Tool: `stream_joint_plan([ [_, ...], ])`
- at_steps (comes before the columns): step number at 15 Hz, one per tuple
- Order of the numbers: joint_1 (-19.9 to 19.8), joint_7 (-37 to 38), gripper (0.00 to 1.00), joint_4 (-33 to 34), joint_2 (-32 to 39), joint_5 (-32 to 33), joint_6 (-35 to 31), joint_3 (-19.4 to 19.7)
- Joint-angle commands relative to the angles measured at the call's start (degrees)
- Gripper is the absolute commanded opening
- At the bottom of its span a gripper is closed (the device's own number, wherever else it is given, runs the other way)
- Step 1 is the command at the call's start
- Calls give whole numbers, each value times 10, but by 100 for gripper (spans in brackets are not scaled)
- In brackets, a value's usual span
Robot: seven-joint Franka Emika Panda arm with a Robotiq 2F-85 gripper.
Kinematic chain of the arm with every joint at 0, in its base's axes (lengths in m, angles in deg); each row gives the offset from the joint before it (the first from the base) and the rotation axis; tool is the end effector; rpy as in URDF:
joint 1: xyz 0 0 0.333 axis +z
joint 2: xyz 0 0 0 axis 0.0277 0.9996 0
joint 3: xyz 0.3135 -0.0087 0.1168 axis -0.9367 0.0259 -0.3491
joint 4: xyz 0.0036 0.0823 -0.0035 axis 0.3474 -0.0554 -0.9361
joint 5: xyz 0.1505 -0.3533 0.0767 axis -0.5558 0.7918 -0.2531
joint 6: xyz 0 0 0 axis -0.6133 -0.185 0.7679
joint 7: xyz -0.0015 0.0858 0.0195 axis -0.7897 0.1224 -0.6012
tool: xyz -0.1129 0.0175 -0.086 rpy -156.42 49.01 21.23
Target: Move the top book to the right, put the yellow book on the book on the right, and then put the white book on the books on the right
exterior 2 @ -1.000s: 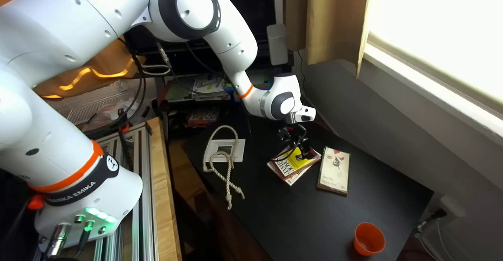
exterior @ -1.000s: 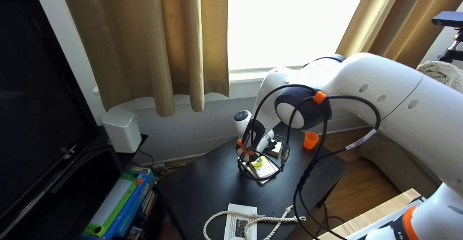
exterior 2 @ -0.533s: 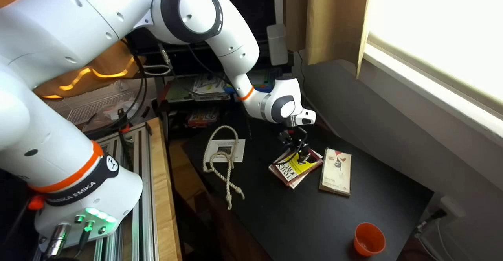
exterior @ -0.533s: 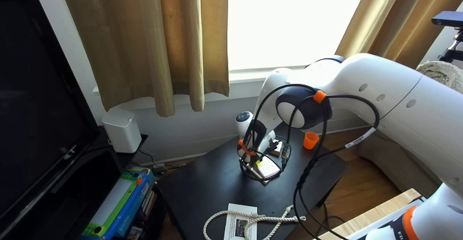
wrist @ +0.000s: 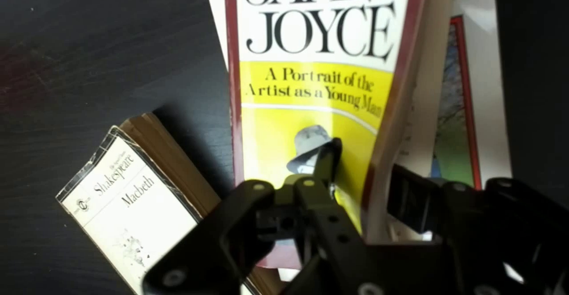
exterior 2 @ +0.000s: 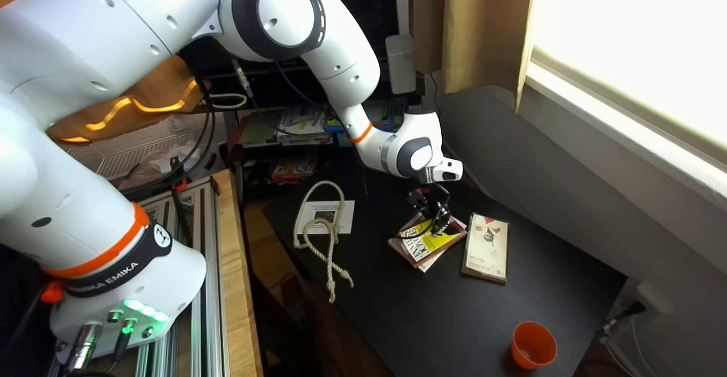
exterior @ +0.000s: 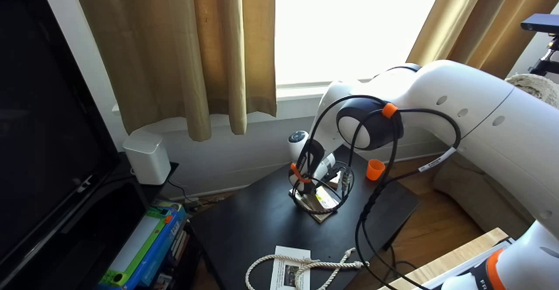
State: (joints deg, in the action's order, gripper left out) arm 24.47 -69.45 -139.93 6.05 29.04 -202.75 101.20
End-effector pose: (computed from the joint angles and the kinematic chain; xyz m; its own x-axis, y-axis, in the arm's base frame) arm 0.5992 0.0922 -0.1480 0.9914 0.1083 -0.0737 0.1254 -0.9474 0.2944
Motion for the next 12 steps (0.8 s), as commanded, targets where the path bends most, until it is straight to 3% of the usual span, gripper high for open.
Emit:
stream_joint_plan([
  [1, -14, -12, 4, -14, -7, 7, -10, -15],
  [12, 9, -62, 4, -112, -132, 60, 8, -8],
])
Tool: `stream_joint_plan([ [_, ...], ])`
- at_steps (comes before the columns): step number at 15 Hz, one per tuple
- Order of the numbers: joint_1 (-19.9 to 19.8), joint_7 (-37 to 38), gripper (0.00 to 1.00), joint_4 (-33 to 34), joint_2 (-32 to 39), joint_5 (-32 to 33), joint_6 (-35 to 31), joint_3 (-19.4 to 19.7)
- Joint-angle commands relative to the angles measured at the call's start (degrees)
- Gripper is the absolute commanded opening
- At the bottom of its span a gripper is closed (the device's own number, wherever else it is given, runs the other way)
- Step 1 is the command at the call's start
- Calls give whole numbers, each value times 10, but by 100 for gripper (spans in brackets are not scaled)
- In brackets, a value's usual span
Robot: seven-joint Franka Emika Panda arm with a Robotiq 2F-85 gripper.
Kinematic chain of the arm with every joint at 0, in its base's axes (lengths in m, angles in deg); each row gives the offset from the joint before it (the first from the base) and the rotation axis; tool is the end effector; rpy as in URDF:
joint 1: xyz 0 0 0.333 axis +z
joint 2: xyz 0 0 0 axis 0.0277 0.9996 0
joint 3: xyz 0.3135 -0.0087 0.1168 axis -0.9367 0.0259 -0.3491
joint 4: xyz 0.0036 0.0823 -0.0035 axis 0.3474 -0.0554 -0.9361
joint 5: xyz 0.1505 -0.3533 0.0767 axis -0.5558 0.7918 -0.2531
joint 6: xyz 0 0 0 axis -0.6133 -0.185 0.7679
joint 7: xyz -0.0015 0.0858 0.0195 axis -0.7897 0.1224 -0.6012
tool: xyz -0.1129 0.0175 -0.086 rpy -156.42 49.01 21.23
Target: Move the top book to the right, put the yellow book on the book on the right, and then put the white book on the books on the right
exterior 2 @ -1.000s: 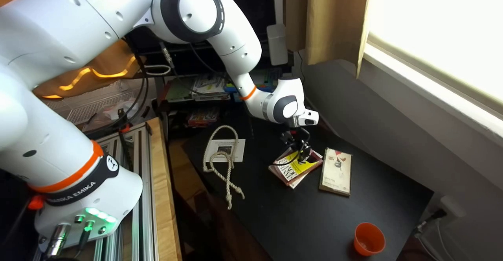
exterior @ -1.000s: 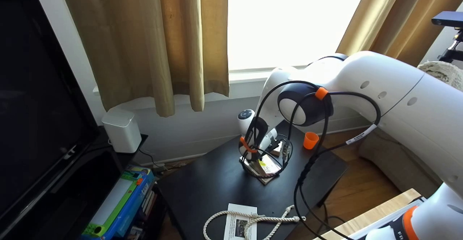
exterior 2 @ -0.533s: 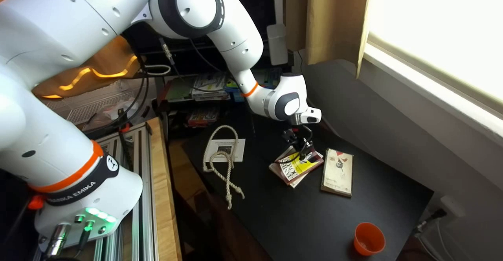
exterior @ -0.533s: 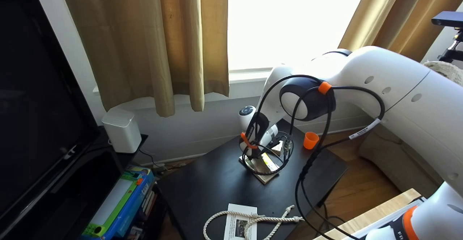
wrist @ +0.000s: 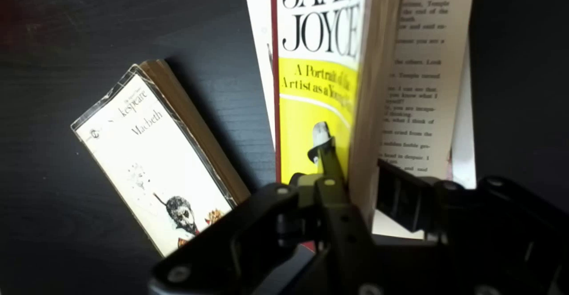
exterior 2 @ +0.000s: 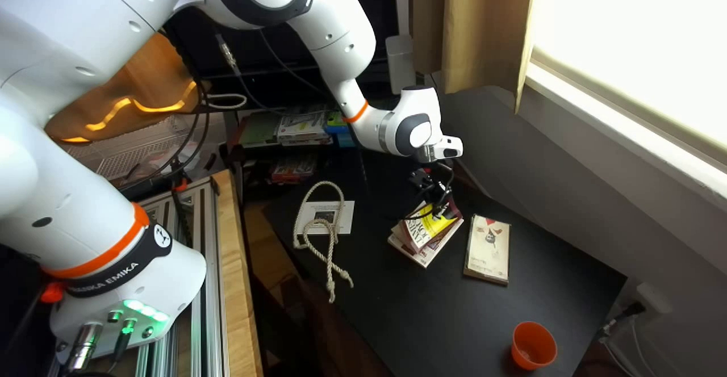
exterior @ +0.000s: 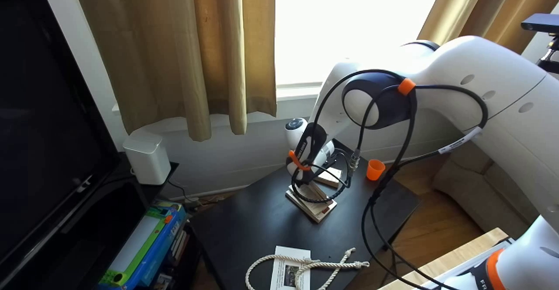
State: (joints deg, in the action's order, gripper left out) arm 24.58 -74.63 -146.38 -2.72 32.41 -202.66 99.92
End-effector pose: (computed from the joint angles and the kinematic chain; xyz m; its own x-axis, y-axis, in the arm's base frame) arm 0.6068 0.1107 -0.0890 0.9695 0.2337 -0.0744 0.2452 -0.9311 0.2699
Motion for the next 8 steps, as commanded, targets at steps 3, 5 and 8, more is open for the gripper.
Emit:
stream_joint_plan([
  [3, 27, -10, 4, -65, -65, 66, 8, 30],
  [5, 35, -18, 4, -75, -76, 96, 6, 44],
  [8, 40, -42, 4, -93, -91, 141, -5, 53],
])
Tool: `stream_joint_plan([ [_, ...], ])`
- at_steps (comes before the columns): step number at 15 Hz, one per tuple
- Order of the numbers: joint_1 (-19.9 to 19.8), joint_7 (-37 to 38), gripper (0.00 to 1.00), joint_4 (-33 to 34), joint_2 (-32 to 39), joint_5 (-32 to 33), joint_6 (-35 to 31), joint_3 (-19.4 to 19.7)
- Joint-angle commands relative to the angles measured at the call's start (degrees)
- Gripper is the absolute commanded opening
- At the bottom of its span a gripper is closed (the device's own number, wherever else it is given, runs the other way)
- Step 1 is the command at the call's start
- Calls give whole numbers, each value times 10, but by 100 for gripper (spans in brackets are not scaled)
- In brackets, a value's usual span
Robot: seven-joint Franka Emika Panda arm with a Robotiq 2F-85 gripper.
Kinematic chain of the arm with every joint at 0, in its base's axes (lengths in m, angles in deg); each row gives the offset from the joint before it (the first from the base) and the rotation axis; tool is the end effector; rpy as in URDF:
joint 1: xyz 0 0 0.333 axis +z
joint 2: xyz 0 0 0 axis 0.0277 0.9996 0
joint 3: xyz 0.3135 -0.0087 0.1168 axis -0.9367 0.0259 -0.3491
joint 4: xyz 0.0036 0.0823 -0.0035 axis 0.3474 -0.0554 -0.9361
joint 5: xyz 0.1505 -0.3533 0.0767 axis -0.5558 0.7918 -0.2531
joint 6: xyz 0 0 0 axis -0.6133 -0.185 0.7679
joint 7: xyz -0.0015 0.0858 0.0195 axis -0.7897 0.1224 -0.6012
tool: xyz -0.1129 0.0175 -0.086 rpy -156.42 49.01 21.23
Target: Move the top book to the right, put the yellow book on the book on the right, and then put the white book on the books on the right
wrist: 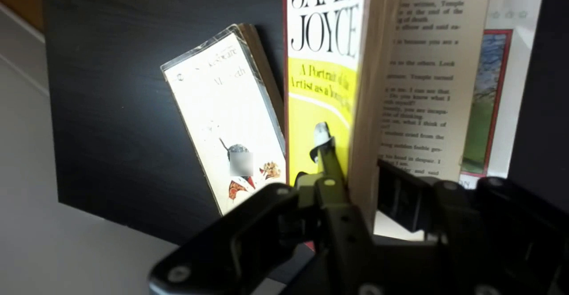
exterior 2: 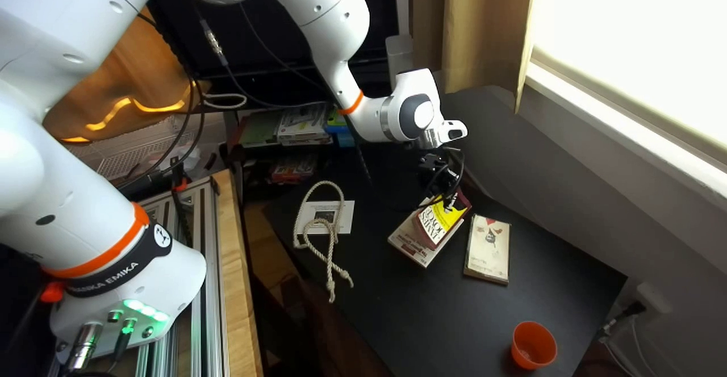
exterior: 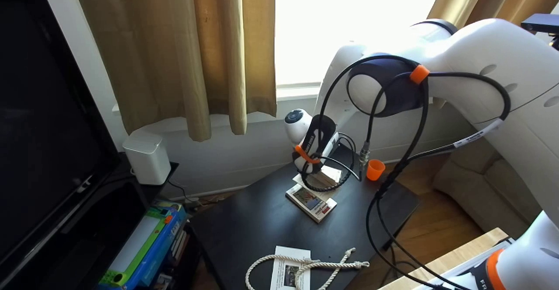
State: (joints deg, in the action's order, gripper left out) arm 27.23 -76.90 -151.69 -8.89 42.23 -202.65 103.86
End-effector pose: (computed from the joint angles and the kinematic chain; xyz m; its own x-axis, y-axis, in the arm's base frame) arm 0.6112 0.0995 -0.0412 0.9091 0.4040 -0.1016 0.4119 -0.8350 0.3648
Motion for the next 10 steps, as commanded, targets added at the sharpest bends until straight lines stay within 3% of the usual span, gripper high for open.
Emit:
stream_joint_plan([
  [1, 13, -16, 4, -41, -31, 52, -8, 16],
  [2, -2, -4, 18, -7, -10, 35, 3, 1],
  [6, -1, -8, 18, -15, -18, 47, 3, 4],
  [7, -1, -9, 4, -16, -18, 48, 3, 4],
  [10, 4, -10, 4, 0, 2, 63, 3, 25],
])
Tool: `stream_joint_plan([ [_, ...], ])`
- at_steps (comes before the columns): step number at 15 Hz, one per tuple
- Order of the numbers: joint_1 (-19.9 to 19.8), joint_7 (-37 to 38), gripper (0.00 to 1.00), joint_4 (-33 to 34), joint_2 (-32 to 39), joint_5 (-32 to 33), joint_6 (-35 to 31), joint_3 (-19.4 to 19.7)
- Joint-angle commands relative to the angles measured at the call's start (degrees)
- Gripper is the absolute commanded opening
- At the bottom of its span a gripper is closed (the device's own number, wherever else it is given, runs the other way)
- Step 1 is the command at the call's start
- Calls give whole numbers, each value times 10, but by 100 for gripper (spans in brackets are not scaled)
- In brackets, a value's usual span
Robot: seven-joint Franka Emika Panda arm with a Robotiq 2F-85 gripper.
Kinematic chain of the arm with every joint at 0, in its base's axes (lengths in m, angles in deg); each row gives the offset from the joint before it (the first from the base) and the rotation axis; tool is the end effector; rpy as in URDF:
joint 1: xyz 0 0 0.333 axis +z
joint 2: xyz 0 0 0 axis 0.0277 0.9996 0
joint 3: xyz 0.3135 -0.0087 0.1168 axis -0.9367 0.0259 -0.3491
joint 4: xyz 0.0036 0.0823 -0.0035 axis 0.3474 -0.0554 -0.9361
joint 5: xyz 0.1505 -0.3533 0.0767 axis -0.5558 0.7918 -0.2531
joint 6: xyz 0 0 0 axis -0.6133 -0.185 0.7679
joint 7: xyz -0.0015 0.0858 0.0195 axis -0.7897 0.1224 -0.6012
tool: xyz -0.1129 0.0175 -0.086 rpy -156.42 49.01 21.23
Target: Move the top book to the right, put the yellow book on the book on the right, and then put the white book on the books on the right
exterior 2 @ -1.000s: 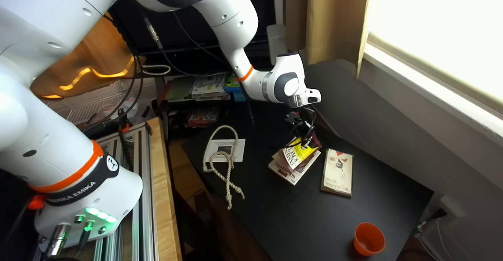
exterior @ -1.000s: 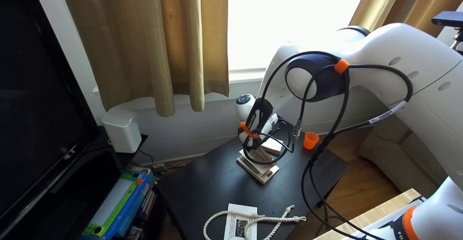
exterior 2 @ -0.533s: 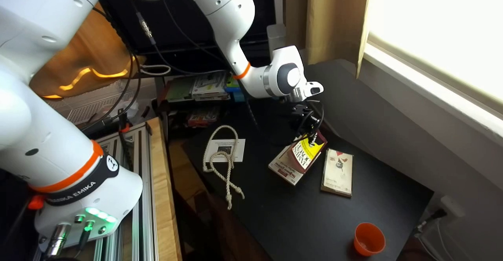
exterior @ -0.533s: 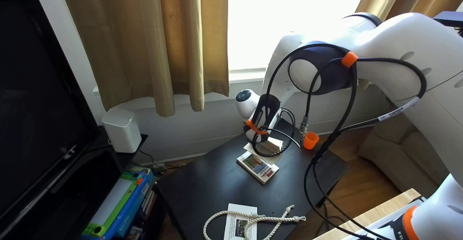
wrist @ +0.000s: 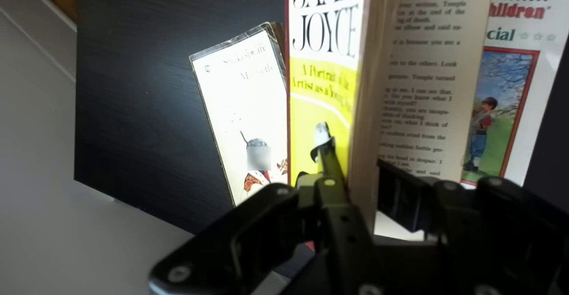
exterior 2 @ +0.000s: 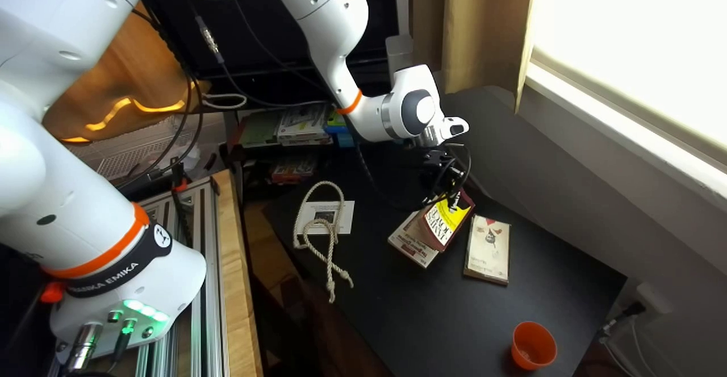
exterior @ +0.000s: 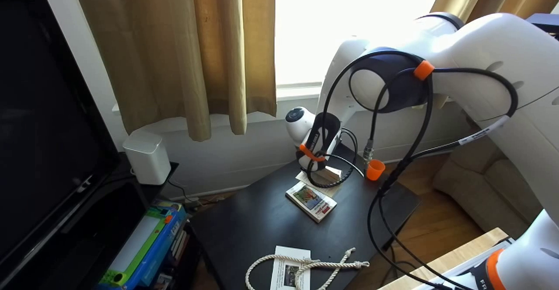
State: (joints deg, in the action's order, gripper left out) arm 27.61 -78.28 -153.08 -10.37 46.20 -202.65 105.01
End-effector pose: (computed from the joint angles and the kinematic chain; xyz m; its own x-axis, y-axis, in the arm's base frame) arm 0.6113 0.0918 -0.0300 0.8750 0.4669 -0.1281 0.4770 -0.7861 0.3930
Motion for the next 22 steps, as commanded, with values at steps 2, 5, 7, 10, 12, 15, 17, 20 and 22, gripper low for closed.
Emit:
stream_joint_plan([
  [2, -1, 3, 4, 19, 28, 35, -7, 23],
  [5, 4, 5, 4, 36, 54, 61, -38, 46],
  [7, 1, -1, 4, 49, 70, 72, -63, 55],
  [10, -7, -20, 4, 71, 97, 77, -105, 65],
  [12, -13, -34, 4, 87, 114, 70, -115, 71],
  [15, -16, -47, 4, 117, 143, 66, -129, 81],
  [17, -20, -53, 4, 141, 163, 62, -137, 84],
  [20, -31, -72, 4, 175, 186, 60, -133, 77],
  [22, -33, -74, 4, 200, 207, 58, -129, 79],
])
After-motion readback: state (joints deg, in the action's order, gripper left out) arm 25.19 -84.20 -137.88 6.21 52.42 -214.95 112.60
